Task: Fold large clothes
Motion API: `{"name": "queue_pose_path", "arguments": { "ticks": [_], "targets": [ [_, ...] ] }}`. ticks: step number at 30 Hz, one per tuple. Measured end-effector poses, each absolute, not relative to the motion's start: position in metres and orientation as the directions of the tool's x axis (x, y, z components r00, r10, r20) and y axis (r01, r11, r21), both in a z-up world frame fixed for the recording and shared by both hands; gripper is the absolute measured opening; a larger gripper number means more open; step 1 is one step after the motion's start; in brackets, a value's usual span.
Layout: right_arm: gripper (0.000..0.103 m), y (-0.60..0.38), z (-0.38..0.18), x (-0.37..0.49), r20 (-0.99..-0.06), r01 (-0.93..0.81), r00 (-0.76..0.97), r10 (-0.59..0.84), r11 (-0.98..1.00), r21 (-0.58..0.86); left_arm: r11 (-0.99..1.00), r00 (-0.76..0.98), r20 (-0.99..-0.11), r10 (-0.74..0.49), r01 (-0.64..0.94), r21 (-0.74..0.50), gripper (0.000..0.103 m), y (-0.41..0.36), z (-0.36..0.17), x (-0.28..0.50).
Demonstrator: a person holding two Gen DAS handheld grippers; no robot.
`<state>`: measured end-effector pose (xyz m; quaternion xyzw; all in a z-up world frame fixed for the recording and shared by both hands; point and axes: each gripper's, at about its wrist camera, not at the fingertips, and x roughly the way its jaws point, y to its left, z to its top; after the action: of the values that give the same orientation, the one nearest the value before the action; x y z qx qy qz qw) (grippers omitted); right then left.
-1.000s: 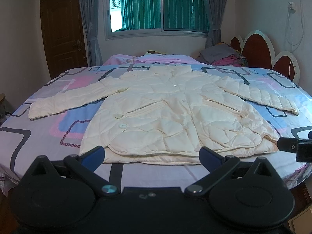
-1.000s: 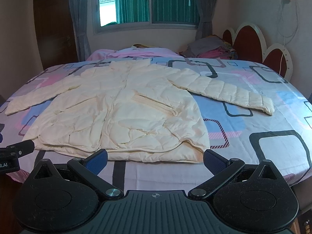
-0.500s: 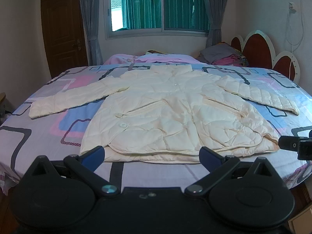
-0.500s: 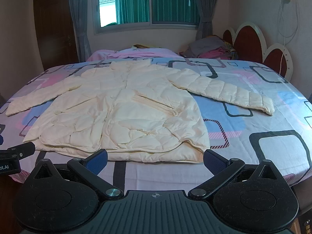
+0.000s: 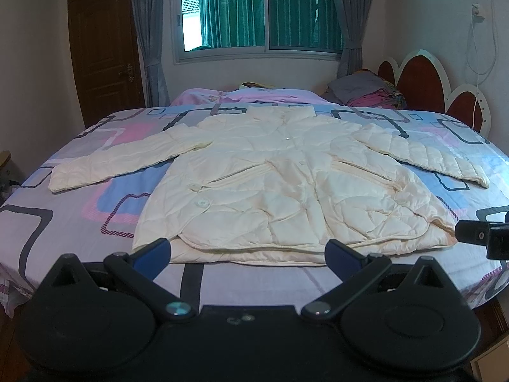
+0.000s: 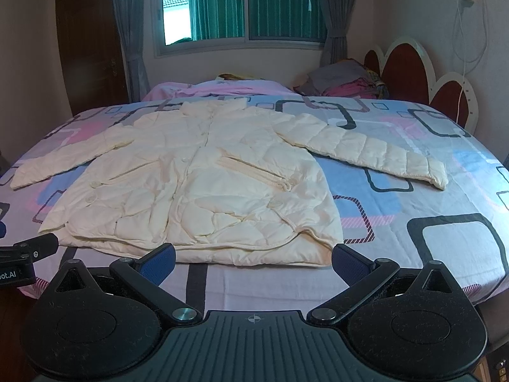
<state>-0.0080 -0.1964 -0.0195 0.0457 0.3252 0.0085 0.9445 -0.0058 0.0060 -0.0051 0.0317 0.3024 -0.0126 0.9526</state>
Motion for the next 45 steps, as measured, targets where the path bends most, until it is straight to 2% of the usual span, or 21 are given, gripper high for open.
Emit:
{"name": "queue_pose_path", "arguments": {
  "ticks": [39,45],
  "targets": [
    [0.103,-0.196,-0.019,-0.008,-0.614,0.015,0.788,0.044,0.996,0.090,0.997,0.818,-0.576,0.002,0.039,0.060,0.103,0.008,-0.006,-0.009],
    [0.103,-0.198,-0.013,-0.001,-0.603,0.024,0.797,0.031,0.996,0.083,0.997,0.832,-0.555,0.013,0.032,0.070,0.103,0.012,0.001,0.003]
  ]
}}
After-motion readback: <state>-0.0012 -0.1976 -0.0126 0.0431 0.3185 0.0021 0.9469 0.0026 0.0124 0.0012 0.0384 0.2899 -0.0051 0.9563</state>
